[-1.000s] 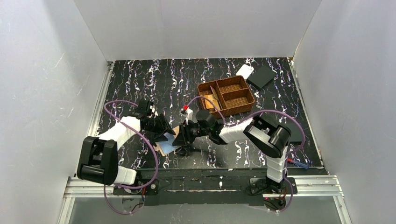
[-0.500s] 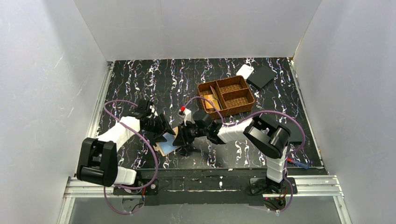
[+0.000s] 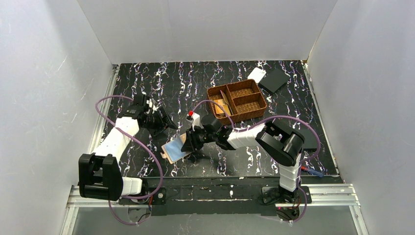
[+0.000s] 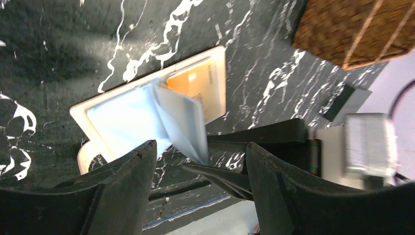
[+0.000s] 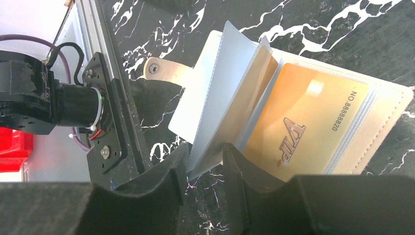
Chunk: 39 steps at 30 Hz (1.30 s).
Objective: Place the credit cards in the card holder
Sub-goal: Turn over the card slot in the card holder.
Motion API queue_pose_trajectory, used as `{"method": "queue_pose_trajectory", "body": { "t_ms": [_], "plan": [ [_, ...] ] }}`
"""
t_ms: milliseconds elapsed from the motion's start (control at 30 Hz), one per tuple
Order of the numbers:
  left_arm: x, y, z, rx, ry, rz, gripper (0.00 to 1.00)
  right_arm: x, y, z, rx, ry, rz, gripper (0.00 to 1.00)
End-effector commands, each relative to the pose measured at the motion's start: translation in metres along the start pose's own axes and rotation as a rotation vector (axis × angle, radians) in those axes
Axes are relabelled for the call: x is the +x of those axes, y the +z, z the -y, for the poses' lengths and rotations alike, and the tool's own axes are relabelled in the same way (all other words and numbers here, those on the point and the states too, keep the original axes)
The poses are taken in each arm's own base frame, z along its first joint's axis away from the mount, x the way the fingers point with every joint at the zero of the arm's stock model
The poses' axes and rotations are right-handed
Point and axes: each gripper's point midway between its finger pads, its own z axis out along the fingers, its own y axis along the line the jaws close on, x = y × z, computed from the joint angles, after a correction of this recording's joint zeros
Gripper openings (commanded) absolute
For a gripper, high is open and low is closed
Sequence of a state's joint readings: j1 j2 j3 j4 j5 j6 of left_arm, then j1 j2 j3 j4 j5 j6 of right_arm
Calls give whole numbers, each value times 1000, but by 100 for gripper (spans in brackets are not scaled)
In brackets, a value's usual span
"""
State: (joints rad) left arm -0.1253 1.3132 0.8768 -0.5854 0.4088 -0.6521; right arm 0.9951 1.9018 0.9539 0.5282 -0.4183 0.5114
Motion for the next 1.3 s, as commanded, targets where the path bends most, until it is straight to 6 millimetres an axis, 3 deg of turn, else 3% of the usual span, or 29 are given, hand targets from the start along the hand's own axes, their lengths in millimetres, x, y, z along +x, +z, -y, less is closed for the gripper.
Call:
{"method": "queue_pose_trajectory", "body": {
  "t_ms": [0, 233, 467, 933, 1100, 1267],
  "plan": [
    [-14, -20, 28, 95, 20, 22, 66, -20, 3, -10, -24, -51, 44, 40],
    [-21, -2, 49, 197, -31, -30, 65, -19, 4, -10, -31, -45, 36, 39],
    [-19, 20, 35, 146, -39, -56, 64, -19, 5, -11, -35, -43, 33, 39],
    [11, 42, 12, 104, -50, -125, 64, -20, 2, -4, 12, -27, 38, 44],
    [16, 45, 8, 102, -43, -143, 64, -28, -23, 5, 117, -30, 35, 51],
    [24, 48, 4, 114, -30, -171, 64, -33, -70, 40, 292, -8, -32, 54]
  ]
}}
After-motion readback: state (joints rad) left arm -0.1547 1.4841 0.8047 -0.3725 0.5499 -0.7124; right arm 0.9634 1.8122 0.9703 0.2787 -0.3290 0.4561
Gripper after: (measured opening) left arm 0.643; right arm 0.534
